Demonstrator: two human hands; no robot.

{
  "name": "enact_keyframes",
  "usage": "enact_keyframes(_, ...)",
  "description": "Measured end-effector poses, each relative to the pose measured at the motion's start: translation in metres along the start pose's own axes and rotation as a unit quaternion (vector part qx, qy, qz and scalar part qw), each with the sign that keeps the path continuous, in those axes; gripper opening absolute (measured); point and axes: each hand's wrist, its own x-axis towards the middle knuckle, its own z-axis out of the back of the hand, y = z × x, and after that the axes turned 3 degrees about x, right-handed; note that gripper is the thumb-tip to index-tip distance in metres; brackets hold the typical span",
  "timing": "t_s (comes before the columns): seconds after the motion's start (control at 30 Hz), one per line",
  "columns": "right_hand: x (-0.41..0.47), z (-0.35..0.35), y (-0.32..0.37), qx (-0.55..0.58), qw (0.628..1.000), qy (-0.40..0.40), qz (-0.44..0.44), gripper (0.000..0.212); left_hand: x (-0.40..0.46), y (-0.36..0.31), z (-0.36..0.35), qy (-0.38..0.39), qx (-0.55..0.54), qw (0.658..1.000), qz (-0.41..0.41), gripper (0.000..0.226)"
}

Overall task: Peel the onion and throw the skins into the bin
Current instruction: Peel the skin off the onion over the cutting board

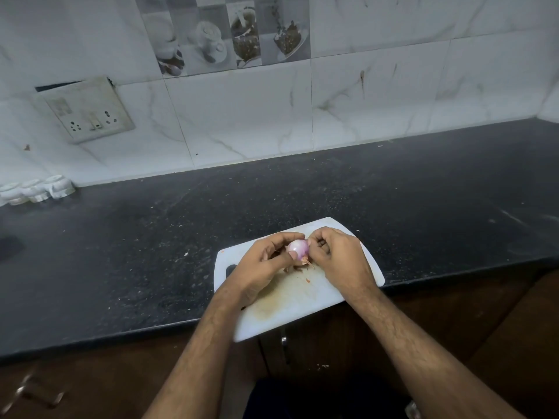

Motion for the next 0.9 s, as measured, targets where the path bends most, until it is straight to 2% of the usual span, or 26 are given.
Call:
enact_keyframes(0.1, 0.0, 0.0, 0.0, 0.003, 1.0, 0.006, 0.003, 0.006, -0.002, -0.003, -0.003, -0.007, 0.021, 1.0, -0.01, 0.035)
enact_keyframes(0.2, -0.002, 0.001, 0.0, 0.016, 1.0, 0.013, 0.008, 0.007, 0.0, 0.003, -0.005, -0.059, 0.061, 0.996, -0.036, 0.044)
enact_keyframes(0.3, -0.002, 0.001, 0.001, 0.022, 1.0, 0.014, 0.006, 0.007, 0.002, 0.009, -0.004, -0.079, 0.035, 0.996, -0.035, 0.046)
enact_keyframes(0.43, -0.001, 0.003, 0.0, 0.062, 0.998, -0.005, -0.018, 0.011, 0.002, 0.009, -0.001, -0.07, 0.025, 0.997, -0.034, 0.034)
enact_keyframes(0.57, -0.002, 0.006, 0.002, 0.114, 0.992, -0.021, -0.04, 0.014, 0.002, 0.008, 0.0, -0.07, 0.022, 0.997, -0.036, 0.035)
enact_keyframes(0.9, 0.0, 0.004, 0.0, 0.102, 0.993, -0.041, -0.05, 0.014, 0.005, 0.013, 0.005, -0.05, 0.035, 0.997, -0.037, 0.031)
